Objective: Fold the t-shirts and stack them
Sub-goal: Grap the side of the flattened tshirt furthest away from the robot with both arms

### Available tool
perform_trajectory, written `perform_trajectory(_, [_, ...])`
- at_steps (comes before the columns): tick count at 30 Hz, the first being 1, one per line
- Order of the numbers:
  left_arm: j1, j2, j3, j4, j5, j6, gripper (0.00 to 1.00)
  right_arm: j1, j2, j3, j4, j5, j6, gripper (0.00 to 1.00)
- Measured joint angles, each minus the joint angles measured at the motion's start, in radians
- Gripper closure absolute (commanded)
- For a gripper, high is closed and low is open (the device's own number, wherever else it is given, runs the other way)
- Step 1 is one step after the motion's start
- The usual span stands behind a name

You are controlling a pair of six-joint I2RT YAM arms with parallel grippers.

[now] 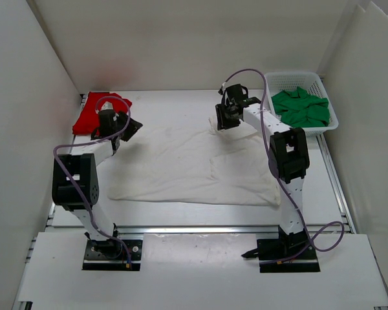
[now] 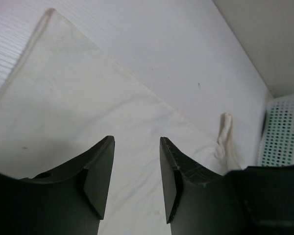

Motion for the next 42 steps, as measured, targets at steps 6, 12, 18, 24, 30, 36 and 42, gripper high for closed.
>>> perform_trajectory(6, [0.048, 0.088, 0.076, -0.113, -0.055, 0.093, 0.48, -0.002, 0.016, 0.003, -0.023, -0.017, -0.001, 0.67])
perform_trajectory(12, [0.066, 0.146, 0.127, -0.204, -0.1, 0.153, 0.47, -0.003, 0.029, 0.026, -0.049, -0.014, -0.011, 0.82])
perform_trajectory(18, [0.066, 0.198, 0.207, -0.261, -0.142, 0.198, 0.45, -0.006, 0.068, 0.087, -0.074, -0.014, -0.016, 1.0])
perform_trajectory(24, [0.049, 0.27, 0.33, -0.309, -0.209, 0.241, 0.45, -0.017, 0.068, 0.089, -0.076, -0.017, -0.014, 1.0])
perform_trajectory(30, [0.014, 0.383, 0.504, -0.367, -0.272, 0.283, 0.49, -0.018, 0.068, 0.086, -0.074, -0.019, -0.014, 1.0])
perform_trajectory(36, [0.003, 0.484, 0.647, -0.454, -0.307, 0.316, 0.54, -0.022, 0.034, 0.031, -0.056, -0.032, -0.012, 1.0])
perform_trajectory(42, [0.004, 0.579, 0.798, -0.563, -0.344, 0.338, 0.53, -0.023, -0.014, -0.045, -0.015, -0.051, -0.004, 1.0])
